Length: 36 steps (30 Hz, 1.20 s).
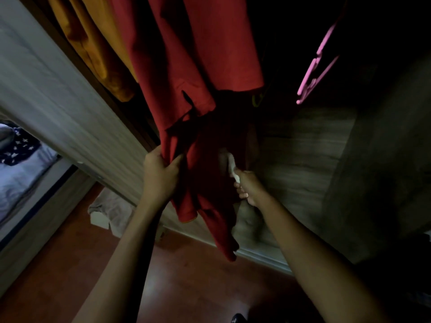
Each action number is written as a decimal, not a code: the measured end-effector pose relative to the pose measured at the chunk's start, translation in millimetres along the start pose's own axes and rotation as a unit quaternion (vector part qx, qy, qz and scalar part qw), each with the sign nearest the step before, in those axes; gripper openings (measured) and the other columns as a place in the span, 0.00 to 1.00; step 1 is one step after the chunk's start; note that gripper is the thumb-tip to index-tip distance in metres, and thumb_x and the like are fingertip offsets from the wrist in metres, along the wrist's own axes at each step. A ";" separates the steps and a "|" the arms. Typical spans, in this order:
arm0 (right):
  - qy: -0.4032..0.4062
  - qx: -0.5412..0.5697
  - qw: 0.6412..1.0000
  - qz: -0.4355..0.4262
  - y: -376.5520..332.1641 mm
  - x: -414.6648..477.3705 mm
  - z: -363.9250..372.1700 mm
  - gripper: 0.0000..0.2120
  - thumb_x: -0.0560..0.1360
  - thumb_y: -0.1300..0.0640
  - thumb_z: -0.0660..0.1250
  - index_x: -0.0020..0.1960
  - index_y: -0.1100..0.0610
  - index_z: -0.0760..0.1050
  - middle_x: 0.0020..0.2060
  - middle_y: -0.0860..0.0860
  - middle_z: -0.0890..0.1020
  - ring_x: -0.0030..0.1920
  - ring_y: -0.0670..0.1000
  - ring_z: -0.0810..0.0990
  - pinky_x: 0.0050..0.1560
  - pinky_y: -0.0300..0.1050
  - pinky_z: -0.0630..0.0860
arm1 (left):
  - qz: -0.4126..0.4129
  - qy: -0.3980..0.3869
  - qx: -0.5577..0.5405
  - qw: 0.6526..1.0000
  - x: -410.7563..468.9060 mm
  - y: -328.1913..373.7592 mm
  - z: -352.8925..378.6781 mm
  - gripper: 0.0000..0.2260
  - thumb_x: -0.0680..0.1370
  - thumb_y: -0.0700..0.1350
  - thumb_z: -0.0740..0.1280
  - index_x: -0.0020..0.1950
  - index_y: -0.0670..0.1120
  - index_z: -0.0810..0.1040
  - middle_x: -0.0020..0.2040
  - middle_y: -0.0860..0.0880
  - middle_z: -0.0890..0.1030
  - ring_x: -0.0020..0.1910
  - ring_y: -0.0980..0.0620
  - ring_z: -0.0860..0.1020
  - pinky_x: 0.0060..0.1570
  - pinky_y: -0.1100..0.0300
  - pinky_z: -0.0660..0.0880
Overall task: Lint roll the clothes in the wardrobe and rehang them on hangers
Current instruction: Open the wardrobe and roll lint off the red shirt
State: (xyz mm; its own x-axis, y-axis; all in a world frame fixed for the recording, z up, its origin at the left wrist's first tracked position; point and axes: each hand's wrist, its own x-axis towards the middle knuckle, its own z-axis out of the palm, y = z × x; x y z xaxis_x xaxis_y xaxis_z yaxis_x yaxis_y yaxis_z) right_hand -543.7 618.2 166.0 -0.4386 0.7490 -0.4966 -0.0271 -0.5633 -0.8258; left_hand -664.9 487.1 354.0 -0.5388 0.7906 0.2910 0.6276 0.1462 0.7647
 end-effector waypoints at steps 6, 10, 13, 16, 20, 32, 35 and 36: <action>-0.118 -0.047 0.990 -0.067 4.1 -64.8 16.9 0.16 0.79 0.43 0.63 0.56 0.53 0.79 0.25 0.46 0.67 0.22 0.43 0.60 0.22 0.34 0.53 | 0.031 0.015 0.018 0.999 5.1 -8.3 0.7 0.07 0.75 0.40 0.65 0.47 0.36 0.78 0.39 0.35 0.82 0.37 0.35 0.81 0.36 0.39 0.78; -0.050 -0.009 0.985 -0.166 -30.2 -72.5 24.1 0.15 0.79 0.42 0.62 0.54 0.51 0.80 0.26 0.48 0.67 0.21 0.43 0.60 0.23 0.33 0.54 | 0.036 0.001 0.015 0.999 5.9 -12.2 3.1 0.10 0.72 0.43 0.63 0.46 0.36 0.77 0.38 0.36 0.81 0.36 0.35 0.80 0.35 0.40 0.78; -0.006 0.021 0.977 -0.211 -48.4 -76.5 22.4 0.14 0.79 0.42 0.62 0.55 0.50 0.80 0.26 0.47 0.68 0.21 0.43 0.60 0.23 0.34 0.54 | 0.046 -0.005 0.013 0.999 8.4 -16.5 5.9 0.04 0.76 0.37 0.65 0.44 0.37 0.77 0.36 0.38 0.81 0.34 0.38 0.80 0.34 0.43 0.78; 0.011 0.046 0.974 -0.222 -45.6 -81.6 18.9 0.15 0.80 0.44 0.61 0.56 0.51 0.80 0.25 0.47 0.66 0.21 0.43 0.59 0.23 0.33 0.53 | 0.052 -0.014 0.005 0.999 11.2 -24.7 9.5 0.06 0.74 0.39 0.66 0.41 0.37 0.76 0.34 0.40 0.80 0.31 0.42 0.77 0.32 0.49 0.74; 0.011 0.018 0.981 -0.191 -9.2 -84.7 18.8 0.13 0.80 0.44 0.62 0.53 0.51 0.81 0.25 0.49 0.65 0.21 0.44 0.59 0.24 0.33 0.53 | 0.063 -0.024 -0.017 0.998 15.4 -35.0 14.4 0.11 0.71 0.45 0.65 0.39 0.37 0.74 0.32 0.40 0.79 0.29 0.45 0.75 0.33 0.52 0.73; 0.238 -0.044 0.955 -0.172 77.8 -135.0 22.2 0.12 0.80 0.46 0.62 0.49 0.52 0.80 0.26 0.47 0.70 0.23 0.41 0.68 0.24 0.36 0.63 | 0.086 -0.151 -0.087 0.981 9.5 -63.9 43.0 0.10 0.79 0.44 0.67 0.57 0.40 0.79 0.49 0.48 0.83 0.49 0.48 0.81 0.51 0.55 0.77; 0.308 -0.055 0.930 -0.195 89.7 -158.6 12.6 0.12 0.80 0.47 0.63 0.49 0.55 0.77 0.32 0.45 0.75 0.30 0.43 0.73 0.31 0.39 0.68 | 0.100 -0.208 -0.088 0.969 -6.5 -72.6 57.7 0.07 0.80 0.44 0.66 0.51 0.41 0.80 0.43 0.43 0.84 0.42 0.43 0.82 0.46 0.49 0.79; 0.324 -0.055 0.925 -0.190 96.1 -167.2 8.6 0.10 0.79 0.47 0.64 0.52 0.54 0.77 0.35 0.44 0.77 0.33 0.43 0.75 0.34 0.40 0.70 | 0.114 -0.222 -0.098 0.963 -15.0 -72.7 63.4 0.08 0.80 0.44 0.65 0.50 0.41 0.80 0.42 0.43 0.84 0.42 0.42 0.82 0.45 0.50 0.79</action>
State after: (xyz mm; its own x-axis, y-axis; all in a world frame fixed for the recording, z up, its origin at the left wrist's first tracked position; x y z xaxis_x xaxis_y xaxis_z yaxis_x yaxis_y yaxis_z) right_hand -480.7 435.8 172.0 0.2159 0.9573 -0.1922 0.0379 -0.2049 -0.9781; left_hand -666.8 502.2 257.7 -0.0787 0.9714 0.2240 0.5600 -0.1428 0.8161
